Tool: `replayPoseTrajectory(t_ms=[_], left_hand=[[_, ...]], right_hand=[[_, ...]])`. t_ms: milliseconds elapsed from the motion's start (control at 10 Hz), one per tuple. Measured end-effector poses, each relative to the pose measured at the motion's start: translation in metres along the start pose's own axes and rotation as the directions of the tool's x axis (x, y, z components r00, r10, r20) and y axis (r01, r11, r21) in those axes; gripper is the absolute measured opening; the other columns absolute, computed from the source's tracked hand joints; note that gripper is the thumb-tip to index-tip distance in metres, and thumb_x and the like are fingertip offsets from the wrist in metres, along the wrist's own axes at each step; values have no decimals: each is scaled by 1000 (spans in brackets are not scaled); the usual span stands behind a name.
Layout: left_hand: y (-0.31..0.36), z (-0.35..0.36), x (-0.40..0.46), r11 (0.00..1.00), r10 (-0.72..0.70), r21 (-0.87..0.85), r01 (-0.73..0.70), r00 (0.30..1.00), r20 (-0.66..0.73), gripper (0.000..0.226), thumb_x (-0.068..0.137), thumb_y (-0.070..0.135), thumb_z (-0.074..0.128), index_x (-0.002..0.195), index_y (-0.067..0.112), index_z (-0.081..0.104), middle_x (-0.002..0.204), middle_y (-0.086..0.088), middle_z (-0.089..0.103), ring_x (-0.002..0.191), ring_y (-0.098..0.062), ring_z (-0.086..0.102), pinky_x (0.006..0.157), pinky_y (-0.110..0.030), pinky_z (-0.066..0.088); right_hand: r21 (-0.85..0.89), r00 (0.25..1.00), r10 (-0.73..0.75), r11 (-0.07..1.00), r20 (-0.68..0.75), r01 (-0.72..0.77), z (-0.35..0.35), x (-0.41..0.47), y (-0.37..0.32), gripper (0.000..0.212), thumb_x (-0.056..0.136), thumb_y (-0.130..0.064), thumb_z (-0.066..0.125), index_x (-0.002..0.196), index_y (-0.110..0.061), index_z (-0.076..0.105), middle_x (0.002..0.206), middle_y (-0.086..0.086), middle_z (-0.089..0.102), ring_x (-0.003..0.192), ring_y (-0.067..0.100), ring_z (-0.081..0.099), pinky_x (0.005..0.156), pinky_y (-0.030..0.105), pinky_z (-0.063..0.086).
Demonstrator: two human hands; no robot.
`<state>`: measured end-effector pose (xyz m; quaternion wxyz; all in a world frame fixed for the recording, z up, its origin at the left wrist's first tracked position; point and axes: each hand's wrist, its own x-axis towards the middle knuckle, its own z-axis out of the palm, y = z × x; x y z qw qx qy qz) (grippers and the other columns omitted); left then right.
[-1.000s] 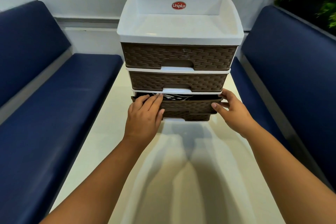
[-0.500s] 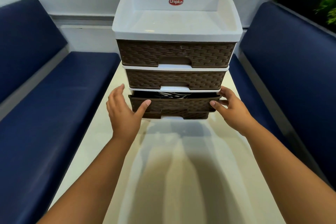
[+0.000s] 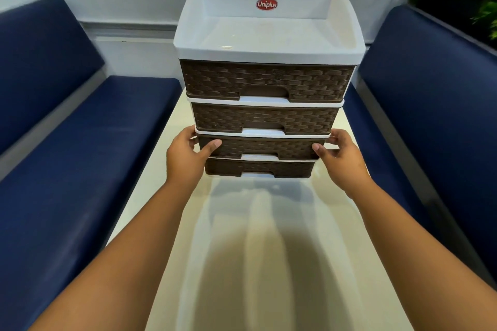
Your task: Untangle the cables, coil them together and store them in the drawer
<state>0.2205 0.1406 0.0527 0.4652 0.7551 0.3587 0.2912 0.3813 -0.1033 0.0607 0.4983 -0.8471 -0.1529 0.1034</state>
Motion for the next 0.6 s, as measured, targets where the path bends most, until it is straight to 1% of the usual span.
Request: replayPoseTrajectory(t_ms=[100,200,300,400,500,600], left_hand=[[3,-1,2,1000,-25,-2,24,999,-37,44,83,33,75,122,18,60,121,3,66,109,-14,61,86,-25,45],[5,-3,4,999,-53,2,53,998,-34,43,81,31,78,118,17,60,115,4,67,104,-13,62,84,-26,46],[12,-7,6,996,-77,45,77,997,0,50,81,31,78,124,16,57,119,2,65,105,-15,62,86,-30,48],[21,-16,8,990,-87,117,73,989,116,59,84,35,74,134,15,50,134,-2,59,119,-23,58,94,-37,47],[29,-31,5,978,-89,204,35,961,263,68,90,51,59,146,17,39,148,-3,47,132,-25,47,103,-42,42],[43,-49,-1,987,-6,161,-24,983,185,65,97,60,34,148,19,35,152,-3,41,138,-24,39,108,-42,35]], right_hand=[[-1,999,19,1000,-29,-19,3,0,-3,35,95,-30,62,126,-24,46,116,-13,52,87,8,62,77,30,43],[-11,998,38,999,-54,-39,6,-1,-6,38,95,-31,61,128,-24,45,116,-13,51,87,9,60,77,30,44],[-17,997,58,998,-51,-59,6,-1,-8,42,96,-31,60,133,-23,42,128,-9,53,94,14,57,78,31,44],[-67,997,71,995,-7,-71,3,-5,-12,44,98,-30,55,138,-24,38,141,-1,51,108,20,59,80,32,46],[-115,998,61,992,-3,-61,-5,-11,-15,47,100,-29,50,144,-24,34,148,1,44,127,25,51,95,40,46],[-108,989,27,993,-145,-43,-18,-16,-19,46,101,-30,48,144,-24,35,150,3,41,134,27,45,102,42,43]])
